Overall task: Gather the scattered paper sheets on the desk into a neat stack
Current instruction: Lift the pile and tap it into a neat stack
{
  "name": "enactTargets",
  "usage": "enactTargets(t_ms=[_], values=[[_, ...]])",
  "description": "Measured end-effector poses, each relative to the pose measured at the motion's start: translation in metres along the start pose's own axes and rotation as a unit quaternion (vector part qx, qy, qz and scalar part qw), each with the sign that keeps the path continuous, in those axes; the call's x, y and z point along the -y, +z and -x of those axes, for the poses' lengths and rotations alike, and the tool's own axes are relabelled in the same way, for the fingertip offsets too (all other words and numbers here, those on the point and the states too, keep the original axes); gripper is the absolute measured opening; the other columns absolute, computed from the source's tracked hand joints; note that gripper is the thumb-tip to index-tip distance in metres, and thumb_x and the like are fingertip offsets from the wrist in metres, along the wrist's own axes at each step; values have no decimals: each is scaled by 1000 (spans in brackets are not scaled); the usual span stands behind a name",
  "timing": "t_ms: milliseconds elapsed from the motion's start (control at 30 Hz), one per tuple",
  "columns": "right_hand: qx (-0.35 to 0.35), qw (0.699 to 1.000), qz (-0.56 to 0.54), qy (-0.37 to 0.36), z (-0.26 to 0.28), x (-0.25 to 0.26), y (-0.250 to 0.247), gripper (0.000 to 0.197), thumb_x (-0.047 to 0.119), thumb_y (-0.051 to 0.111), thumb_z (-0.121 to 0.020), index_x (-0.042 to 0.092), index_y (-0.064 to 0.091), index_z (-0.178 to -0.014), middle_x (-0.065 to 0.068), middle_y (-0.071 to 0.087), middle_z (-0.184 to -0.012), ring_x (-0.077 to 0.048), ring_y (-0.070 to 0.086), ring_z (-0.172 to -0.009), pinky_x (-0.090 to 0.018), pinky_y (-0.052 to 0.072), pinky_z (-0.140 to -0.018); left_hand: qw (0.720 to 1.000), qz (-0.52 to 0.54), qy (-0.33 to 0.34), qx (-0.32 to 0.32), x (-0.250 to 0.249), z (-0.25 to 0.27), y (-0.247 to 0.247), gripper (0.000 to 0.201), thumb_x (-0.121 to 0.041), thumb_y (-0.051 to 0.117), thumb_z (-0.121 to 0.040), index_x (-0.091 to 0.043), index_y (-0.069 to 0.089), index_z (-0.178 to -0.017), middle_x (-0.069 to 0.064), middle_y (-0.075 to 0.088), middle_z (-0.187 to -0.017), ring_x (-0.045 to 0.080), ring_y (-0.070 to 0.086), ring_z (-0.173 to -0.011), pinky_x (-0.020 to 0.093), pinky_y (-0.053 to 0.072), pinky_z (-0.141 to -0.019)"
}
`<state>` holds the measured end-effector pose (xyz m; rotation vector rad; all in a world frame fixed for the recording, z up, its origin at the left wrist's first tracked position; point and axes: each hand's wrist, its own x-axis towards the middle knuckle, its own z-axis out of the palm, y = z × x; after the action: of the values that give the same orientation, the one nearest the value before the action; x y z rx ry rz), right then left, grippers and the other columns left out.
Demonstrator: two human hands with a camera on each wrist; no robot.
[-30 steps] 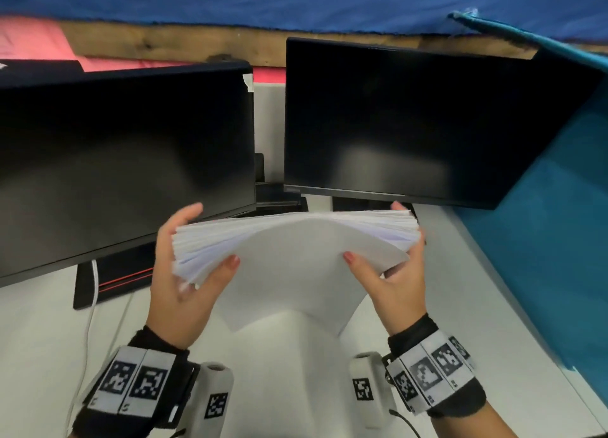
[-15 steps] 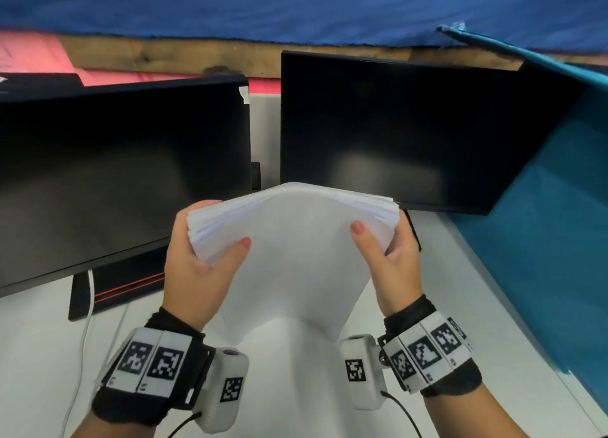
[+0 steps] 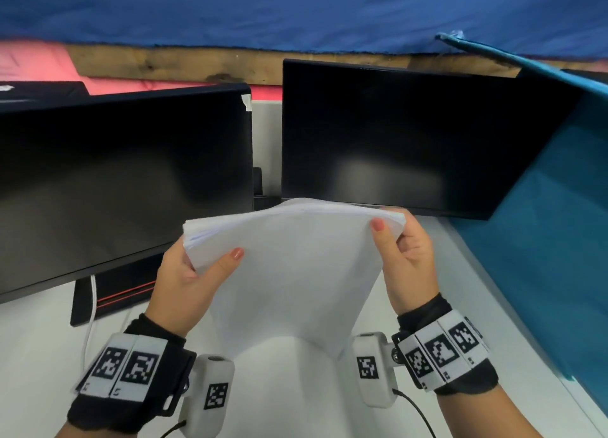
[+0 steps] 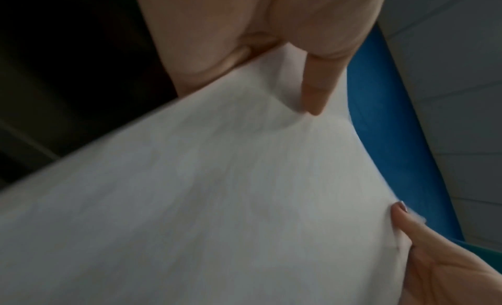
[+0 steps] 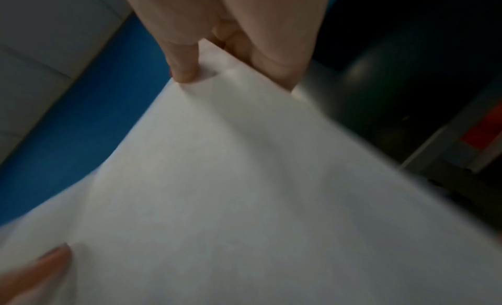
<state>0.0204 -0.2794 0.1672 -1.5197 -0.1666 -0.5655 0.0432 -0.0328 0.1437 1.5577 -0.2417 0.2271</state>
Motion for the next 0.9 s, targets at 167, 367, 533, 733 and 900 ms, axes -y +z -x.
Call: enactTargets(t_ms=[167,367,533,733,900], values=[[42,997,19,68,11,-15,-2,34,-6,65,-76,22,64,-96,18,73,-88,-2,68,-84,-14,52,-69,1000,-6,30,-2,1,4,-6,32,-24,77,-67,-18,67,-96,-17,74,-90,3,69,-84,14,53,-70],[52,994,-23,92,12,-12,-9,30,-11,59,-79,13,65,-95,12,75,-85,-6,69,-83,-16,53,-70,1000,4,16,5,-2,2,-15,43,-56,78,-53,-31,73,-88,-8,75,-93,12,71,-85,26,58,-72],[60,997,1,51,10,-6,-7,41,-14,55,-82,20,55,-104,21,71,-93,0,67,-90,-13,51,-75,998,-28,47,-31,-14,2,-9,44,-24,75,-70,-38,52,-106,-12,72,-93,5,69,-88,31,58,-79],[20,929,340,-146,16,-2,-5,81,0,52,-86,46,15,-141,-2,54,-108,-5,55,-78,-10,48,-73,909,-373,183,-47,-27,8,0,77,3,55,-83,-32,24,-144,-8,43,-88,6,47,-66,12,37,-61],[33,898,416,-138,16,3,-2,67,10,47,-82,31,24,-141,0,51,-97,-6,42,-63,-14,45,-61,906,-388,166,-35,-32,8,5,51,-7,52,-89,-16,39,-137,2,43,-100,3,46,-72,12,33,-60]])
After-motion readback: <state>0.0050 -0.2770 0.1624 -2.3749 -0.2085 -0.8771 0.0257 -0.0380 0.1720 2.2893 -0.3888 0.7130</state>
